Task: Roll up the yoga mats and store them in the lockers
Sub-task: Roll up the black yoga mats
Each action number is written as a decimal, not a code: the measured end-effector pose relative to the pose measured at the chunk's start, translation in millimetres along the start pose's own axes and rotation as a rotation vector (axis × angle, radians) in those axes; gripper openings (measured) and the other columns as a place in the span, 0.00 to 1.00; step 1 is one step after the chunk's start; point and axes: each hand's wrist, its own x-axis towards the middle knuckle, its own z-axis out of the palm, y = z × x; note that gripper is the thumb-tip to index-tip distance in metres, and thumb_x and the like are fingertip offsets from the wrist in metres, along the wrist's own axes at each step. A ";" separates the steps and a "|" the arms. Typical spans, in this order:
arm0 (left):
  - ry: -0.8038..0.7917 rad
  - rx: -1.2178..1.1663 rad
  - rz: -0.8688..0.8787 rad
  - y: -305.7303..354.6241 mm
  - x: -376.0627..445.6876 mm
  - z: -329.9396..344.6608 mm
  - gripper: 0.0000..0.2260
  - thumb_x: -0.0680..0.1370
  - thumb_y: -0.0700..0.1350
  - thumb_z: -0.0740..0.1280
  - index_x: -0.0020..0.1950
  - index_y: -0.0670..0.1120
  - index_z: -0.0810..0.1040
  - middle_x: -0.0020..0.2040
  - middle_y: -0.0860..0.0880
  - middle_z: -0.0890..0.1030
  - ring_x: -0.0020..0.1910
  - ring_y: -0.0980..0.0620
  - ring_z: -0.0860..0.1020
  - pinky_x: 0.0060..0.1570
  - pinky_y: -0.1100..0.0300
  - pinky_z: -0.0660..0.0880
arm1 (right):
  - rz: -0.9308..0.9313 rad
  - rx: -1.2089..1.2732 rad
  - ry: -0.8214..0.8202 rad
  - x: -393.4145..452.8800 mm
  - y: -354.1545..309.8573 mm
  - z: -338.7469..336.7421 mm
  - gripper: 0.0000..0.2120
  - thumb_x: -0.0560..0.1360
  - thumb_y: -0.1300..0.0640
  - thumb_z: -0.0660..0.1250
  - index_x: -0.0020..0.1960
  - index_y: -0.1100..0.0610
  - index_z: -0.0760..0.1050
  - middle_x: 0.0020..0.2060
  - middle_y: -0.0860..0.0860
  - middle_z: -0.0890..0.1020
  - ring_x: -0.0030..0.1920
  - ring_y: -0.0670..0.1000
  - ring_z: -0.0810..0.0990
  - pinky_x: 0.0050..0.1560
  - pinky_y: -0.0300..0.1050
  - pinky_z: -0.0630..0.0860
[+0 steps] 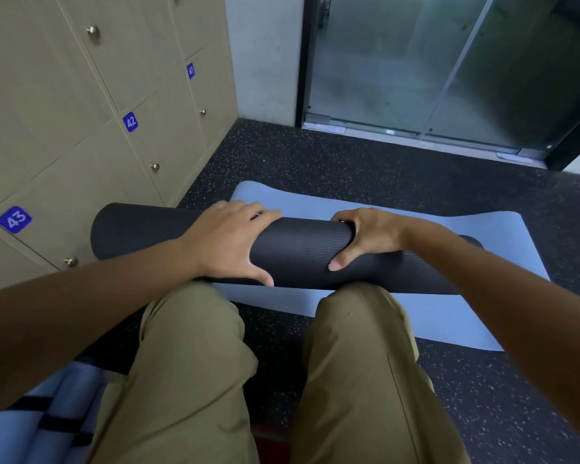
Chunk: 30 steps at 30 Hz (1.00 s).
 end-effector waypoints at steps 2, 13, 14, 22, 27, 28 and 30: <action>0.037 0.056 0.013 0.7 -1.7 8.8 0.56 0.58 0.82 0.63 0.79 0.51 0.63 0.64 0.52 0.76 0.55 0.48 0.77 0.54 0.50 0.74 | 0.000 0.019 -0.028 1.4 0.2 -2.6 0.30 0.58 0.35 0.83 0.55 0.39 0.76 0.51 0.39 0.82 0.53 0.44 0.80 0.56 0.46 0.76; 0.027 0.040 -0.056 -1.7 14.0 -28.7 0.47 0.62 0.77 0.69 0.73 0.51 0.67 0.59 0.51 0.79 0.51 0.47 0.81 0.51 0.49 0.77 | -0.094 -0.265 0.164 -26.5 -14.9 -29.5 0.48 0.63 0.29 0.76 0.77 0.42 0.61 0.69 0.46 0.72 0.69 0.53 0.72 0.69 0.55 0.72; 0.033 0.031 -0.065 -2.7 13.2 -38.7 0.47 0.63 0.76 0.70 0.74 0.51 0.67 0.59 0.51 0.78 0.53 0.46 0.81 0.52 0.50 0.77 | -0.117 -0.360 0.208 -33.2 -16.5 -32.8 0.52 0.63 0.28 0.75 0.79 0.42 0.57 0.72 0.46 0.69 0.71 0.54 0.69 0.71 0.57 0.69; 0.068 -0.014 -0.111 0.3 -20.6 -134.4 0.45 0.60 0.78 0.69 0.71 0.60 0.63 0.62 0.58 0.77 0.57 0.49 0.79 0.52 0.49 0.77 | -0.171 -0.632 0.473 -113.3 -50.6 -65.0 0.58 0.62 0.25 0.72 0.82 0.42 0.48 0.72 0.49 0.69 0.70 0.55 0.69 0.71 0.55 0.66; 0.060 -0.008 -0.104 19.6 -70.7 -182.3 0.44 0.59 0.78 0.69 0.70 0.62 0.62 0.61 0.61 0.76 0.57 0.52 0.79 0.52 0.50 0.76 | -0.193 -0.664 0.531 -180.6 -83.0 -63.5 0.55 0.62 0.24 0.70 0.81 0.43 0.51 0.70 0.47 0.71 0.70 0.52 0.70 0.70 0.49 0.65; 0.059 -0.005 -0.096 25.1 -82.6 -190.4 0.43 0.60 0.78 0.69 0.69 0.62 0.62 0.61 0.61 0.76 0.56 0.53 0.78 0.52 0.51 0.76 | -0.194 -0.666 0.536 -194.7 -89.2 -59.9 0.55 0.62 0.24 0.69 0.81 0.43 0.51 0.70 0.46 0.71 0.70 0.52 0.70 0.69 0.49 0.65; 0.059 0.000 -0.085 39.3 -107.9 -207.6 0.43 0.60 0.78 0.70 0.69 0.63 0.62 0.60 0.62 0.76 0.56 0.55 0.78 0.50 0.53 0.75 | -0.196 -0.670 0.546 -224.3 -101.6 -51.1 0.54 0.63 0.24 0.68 0.81 0.42 0.51 0.70 0.45 0.71 0.69 0.51 0.70 0.70 0.48 0.66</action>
